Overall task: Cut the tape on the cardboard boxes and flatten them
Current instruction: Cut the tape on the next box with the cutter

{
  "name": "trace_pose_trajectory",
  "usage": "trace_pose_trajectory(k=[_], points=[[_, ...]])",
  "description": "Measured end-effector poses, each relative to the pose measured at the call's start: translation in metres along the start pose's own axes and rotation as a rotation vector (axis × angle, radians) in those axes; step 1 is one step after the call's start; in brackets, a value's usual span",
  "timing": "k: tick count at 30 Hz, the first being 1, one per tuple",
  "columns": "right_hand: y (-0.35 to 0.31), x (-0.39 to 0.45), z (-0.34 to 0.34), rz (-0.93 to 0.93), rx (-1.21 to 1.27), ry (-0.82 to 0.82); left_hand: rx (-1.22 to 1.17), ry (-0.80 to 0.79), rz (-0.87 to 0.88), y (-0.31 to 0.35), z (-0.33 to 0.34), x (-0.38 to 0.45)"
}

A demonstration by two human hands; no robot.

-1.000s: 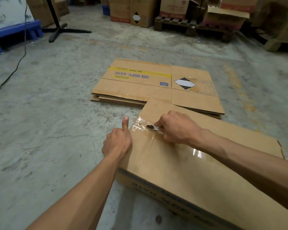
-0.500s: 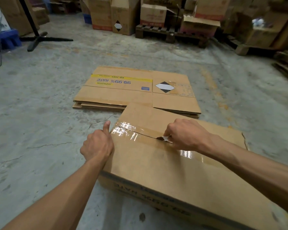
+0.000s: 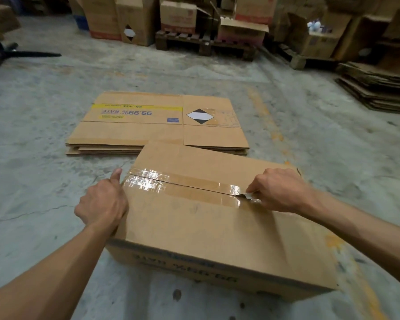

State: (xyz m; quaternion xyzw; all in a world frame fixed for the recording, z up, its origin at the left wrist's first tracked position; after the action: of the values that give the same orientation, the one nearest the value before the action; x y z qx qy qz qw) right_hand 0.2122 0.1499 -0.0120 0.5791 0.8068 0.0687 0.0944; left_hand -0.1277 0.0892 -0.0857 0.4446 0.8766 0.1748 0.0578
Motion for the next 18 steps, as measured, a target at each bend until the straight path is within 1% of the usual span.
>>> trace_pose_trajectory(k=[4,8,12,13,14,15,16,17,18], points=[[0.008,-0.006,0.007,0.056,0.014,0.014,-0.013,0.017,0.047,0.002,-0.002,-0.001],[0.010,-0.004,0.010,0.102,0.056,0.018,0.011,-0.001,0.079,0.004,0.000,0.000],[0.012,-0.005,0.015,0.118,0.089,0.039,0.077,0.029,0.190,0.009,0.004,0.006],[0.012,-0.005,0.015,0.120,0.090,0.045,0.082,0.061,0.250,0.016,0.004,0.006],[0.012,-0.005,0.015,0.122,0.090,0.051,0.066,0.106,0.346,0.027,0.004,0.002],[0.012,-0.005,0.014,0.124,0.091,0.058,0.023,0.141,0.476,0.044,0.004,-0.005],[0.013,-0.004,0.013,0.124,0.093,0.069,-0.039,0.134,0.621,0.065,0.006,-0.017],[0.013,-0.004,0.013,0.121,0.094,0.083,-0.110,0.078,0.760,0.088,0.011,-0.034],[0.013,-0.003,0.012,0.118,0.091,0.098,-0.153,-0.021,0.885,0.109,0.018,-0.053]])
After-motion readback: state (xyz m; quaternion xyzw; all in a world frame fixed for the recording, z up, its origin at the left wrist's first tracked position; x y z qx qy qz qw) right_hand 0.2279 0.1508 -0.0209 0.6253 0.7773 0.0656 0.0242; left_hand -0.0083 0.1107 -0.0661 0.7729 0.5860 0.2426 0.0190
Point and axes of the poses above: each hand's wrist, its own x-axis towards the middle knuckle, its own z-axis out of the palm, y = z × x, the point moved 5 cm from there along x, towards the middle knuckle, and after that the axes turned 14 degrees about z, right-handed, at the moved point
